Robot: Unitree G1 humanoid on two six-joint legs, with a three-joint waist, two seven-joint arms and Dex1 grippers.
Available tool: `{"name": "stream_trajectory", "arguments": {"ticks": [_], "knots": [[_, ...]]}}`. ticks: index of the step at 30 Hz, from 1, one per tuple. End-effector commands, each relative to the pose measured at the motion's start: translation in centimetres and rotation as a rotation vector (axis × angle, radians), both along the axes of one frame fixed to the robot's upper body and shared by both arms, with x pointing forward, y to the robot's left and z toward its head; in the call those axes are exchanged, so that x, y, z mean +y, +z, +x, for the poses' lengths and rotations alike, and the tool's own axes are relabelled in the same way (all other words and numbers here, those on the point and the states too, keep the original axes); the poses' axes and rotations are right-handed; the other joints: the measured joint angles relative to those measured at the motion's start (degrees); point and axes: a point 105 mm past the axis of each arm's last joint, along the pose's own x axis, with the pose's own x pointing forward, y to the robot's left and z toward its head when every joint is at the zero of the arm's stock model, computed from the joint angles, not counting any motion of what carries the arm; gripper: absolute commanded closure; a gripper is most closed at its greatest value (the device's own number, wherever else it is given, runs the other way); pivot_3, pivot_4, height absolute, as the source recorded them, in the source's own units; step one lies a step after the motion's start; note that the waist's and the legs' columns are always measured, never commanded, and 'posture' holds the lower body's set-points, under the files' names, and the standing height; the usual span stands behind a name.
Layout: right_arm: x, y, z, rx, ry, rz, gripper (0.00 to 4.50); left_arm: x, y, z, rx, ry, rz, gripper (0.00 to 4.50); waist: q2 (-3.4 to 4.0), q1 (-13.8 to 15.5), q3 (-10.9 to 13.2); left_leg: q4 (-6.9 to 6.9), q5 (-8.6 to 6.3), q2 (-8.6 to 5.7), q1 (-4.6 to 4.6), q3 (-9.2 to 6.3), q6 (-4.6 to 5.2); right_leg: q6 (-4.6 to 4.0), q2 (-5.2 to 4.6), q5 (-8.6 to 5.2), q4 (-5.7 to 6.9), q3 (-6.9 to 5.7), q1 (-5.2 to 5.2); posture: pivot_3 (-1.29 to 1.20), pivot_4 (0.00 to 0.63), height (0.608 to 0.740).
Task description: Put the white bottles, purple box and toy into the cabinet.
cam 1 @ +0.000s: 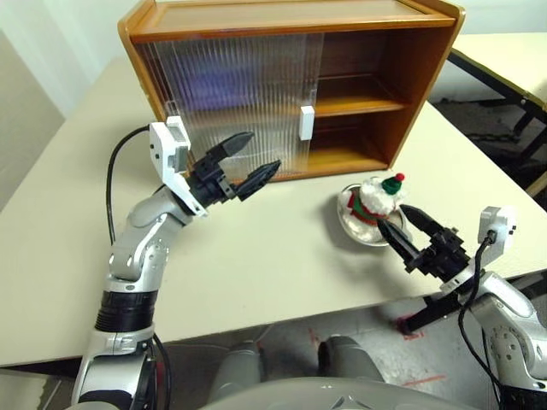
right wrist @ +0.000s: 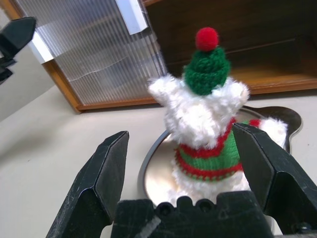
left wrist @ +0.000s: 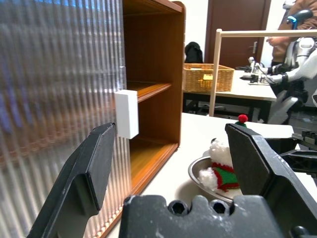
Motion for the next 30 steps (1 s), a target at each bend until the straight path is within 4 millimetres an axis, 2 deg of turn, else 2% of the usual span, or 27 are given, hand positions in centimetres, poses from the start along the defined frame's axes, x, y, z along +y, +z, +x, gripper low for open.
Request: {"name": "stream_trajectory", "arguments": {"ticks": [1, 11, 26, 30], "knots": [[0.0, -0.3, 0.7, 0.000, -0.015, -0.001, 0.02, 0.0, 0.1, -0.3, -0.004, 0.005, 0.005, 0.00, 0.00, 0.02, 0.00, 0.00, 0.00, 0.00, -0.02, 0.00, 0.00, 0.00, -0.01, 0.00, 0.00, 0.00, -0.01, 0.02, 0.005, 0.740], [-0.2, -1.4, 1.0, 0.037, -0.037, -0.001, 0.02, 0.3, 0.4, -0.3, -0.013, 0.018, 0.007, 0.00, -0.02, 0.07, 0.01, -0.02, 0.00, 0.00, -0.03, -0.02, 0.00, 0.12, 0.00, 0.06, 0.00, 0.00, -0.01, 0.03, 0.008, 0.740], [0.2, -1.6, 1.6, 0.049, -0.025, 0.003, 0.02, 0.3, 0.6, -0.2, -0.020, 0.023, 0.011, 0.00, -0.03, 0.06, 0.02, -0.02, 0.00, 0.00, -0.02, -0.02, 0.00, 0.12, 0.01, 0.06, 0.01, 0.00, -0.01, 0.03, 0.009, 0.740], [0.3, -1.5, 1.7, 0.046, -0.019, 0.007, 1.39, 0.3, 0.6, -0.2, -0.021, 0.026, 0.010, 0.00, -0.03, 0.07, 0.02, -0.01, 0.00, 0.00, -0.02, -0.02, 0.00, 0.13, 0.00, 0.06, 0.01, 0.00, -0.01, 0.03, 0.006, 0.740]]}}
